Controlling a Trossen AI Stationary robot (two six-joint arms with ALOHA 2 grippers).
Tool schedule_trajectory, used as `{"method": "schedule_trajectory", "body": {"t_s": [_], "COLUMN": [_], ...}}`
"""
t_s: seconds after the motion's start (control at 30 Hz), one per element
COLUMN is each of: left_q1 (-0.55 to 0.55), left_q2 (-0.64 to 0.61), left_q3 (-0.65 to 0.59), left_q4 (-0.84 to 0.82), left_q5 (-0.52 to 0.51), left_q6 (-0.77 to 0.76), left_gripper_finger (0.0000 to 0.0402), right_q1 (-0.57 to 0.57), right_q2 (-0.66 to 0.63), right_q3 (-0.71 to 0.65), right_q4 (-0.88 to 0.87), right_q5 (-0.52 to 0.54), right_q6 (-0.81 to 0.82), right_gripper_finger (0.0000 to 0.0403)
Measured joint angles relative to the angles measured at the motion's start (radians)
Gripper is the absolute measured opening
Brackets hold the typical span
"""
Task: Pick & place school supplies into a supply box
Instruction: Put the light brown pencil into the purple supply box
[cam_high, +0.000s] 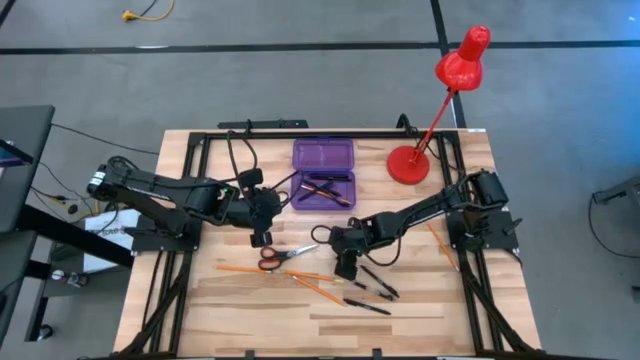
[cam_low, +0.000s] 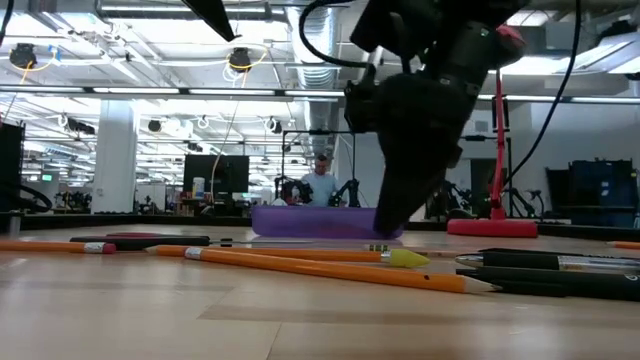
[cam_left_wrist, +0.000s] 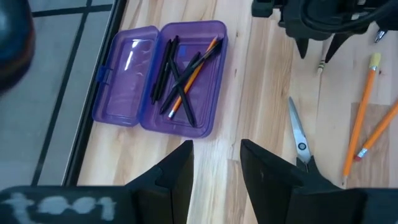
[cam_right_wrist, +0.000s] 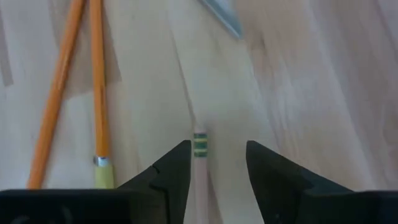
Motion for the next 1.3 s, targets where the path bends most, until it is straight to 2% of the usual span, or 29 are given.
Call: {"method": "schedule_trajectory", "body": {"t_s": [0.27, 0.5, 0.63, 0.87, 1.07, 1.3], "left_q1": [-0.017, -0.017, -0.020, -0.042, -0.051, -0.065], "left_q2": [0.000, 0.000, 0.000, 0.000, 0.000, 0.000], "left_q3": [0.000, 0.000, 0.000, 0.000, 0.000, 0.000], "left_q4": [-0.012, -0.011, -0.013, -0.015, -0.015, -0.022], "left_q5": [-0.023, -0.024, -0.023, -0.036, -0.056, -0.065], "left_q6": [-0.019, -0.037, -0.055, -0.058, -0.071, -0.078], "left_gripper_finger": [0.0123, 0.0123, 0.0123, 0.0123, 0.0123, 0.0123], "right_q1": [0.007, 0.029, 0.050, 0.058, 0.033, 0.015], "right_q2": [0.000, 0.060, 0.095, 0.105, 0.100, 0.100], "right_q3": [0.002, 0.013, 0.039, 0.066, 0.067, 0.066], "right_q4": [-0.009, 0.028, -0.006, -0.087, -0.160, -0.172], "right_q5": [0.016, 0.020, 0.035, 0.078, 0.014, -0.017], "right_q6": [-0.017, -0.043, -0.050, -0.034, -0.012, -0.011], "right_gripper_finger": [0.0168, 0.0156, 0.0146, 0.0100, 0.0049, 0.0015]}}
